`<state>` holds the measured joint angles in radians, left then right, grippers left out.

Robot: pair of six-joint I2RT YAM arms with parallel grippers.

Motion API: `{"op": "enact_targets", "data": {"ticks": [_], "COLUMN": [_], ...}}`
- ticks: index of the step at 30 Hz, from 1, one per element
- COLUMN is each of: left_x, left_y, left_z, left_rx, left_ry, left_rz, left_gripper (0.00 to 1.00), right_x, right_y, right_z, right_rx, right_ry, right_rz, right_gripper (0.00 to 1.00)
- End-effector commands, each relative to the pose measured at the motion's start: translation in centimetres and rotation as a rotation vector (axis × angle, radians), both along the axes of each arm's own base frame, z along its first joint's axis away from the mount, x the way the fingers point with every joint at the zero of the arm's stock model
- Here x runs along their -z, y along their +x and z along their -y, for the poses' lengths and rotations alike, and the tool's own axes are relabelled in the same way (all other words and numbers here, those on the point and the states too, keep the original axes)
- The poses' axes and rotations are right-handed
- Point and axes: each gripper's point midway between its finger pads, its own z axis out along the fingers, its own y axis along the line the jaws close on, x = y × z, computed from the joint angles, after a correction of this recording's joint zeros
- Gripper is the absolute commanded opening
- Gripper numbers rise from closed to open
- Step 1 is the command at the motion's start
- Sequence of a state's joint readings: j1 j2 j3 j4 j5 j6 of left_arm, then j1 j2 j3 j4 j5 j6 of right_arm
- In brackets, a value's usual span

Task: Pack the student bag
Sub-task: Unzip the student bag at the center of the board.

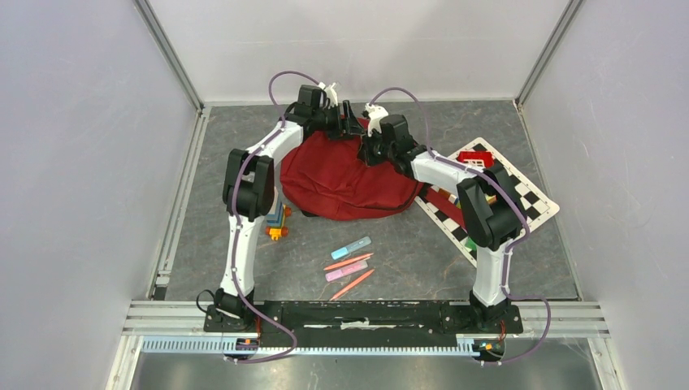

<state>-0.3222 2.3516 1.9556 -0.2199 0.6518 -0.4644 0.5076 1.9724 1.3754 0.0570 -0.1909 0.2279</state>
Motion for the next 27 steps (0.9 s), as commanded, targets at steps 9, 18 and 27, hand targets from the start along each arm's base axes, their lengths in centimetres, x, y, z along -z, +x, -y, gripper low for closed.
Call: {"op": "enact_targets", "data": {"ticks": [9,18,27], "left_x": [2.4,2.0,1.5], "left_y": [1.5,2.8,3.6], "left_z": [-0.8,-1.3,-2.1], "left_rx": [-0.077,-0.122,-0.158], "left_ry": [-0.016,-0.008,0.005], "left_rz": [-0.056,-0.037,-0.024], "left_gripper": [0.74,0.75,0.75], "right_x": [-1.0,-1.5,-2.9], "right_y": [-6.9,-11.4,-15.0], "right_z": [-4.1,-5.3,-7.1], "right_rx": [-0.155,-0.261,-0.409], "right_ry": [0.016,-0.02,-0.029], "right_rz": [-0.037,-0.085,-0.102], "right_gripper": [0.0,0.0,0.0]}}
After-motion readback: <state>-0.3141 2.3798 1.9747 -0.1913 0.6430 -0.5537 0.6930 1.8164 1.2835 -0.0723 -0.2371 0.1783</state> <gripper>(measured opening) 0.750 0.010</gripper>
